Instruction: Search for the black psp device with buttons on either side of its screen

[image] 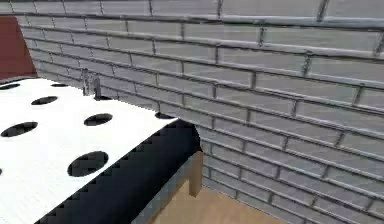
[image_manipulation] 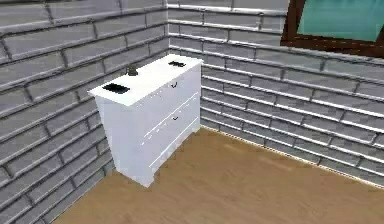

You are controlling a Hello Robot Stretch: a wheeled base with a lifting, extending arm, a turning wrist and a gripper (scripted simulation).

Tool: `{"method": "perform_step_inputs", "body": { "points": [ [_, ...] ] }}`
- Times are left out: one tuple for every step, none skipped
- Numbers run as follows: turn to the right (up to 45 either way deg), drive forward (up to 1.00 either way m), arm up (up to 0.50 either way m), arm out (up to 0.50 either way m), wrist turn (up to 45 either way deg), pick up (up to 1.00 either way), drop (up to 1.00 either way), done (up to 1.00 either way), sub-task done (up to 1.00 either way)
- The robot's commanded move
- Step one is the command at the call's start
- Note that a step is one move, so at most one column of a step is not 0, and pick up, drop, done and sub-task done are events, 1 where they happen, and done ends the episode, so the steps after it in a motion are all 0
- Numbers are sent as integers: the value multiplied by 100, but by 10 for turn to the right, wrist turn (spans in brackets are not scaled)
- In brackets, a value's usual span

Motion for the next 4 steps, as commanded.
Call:
{"method": "perform_step_inputs", "body": {
  "points": [
    [-450,0,0,0,0,0,0,0,0],
    [-450,0,0,0,0,0,0,0,0],
    [-450,0,0,0,0,0,0,0,0],
    [-240,0,0,0,0,0,0,0,0]
  ]
}}
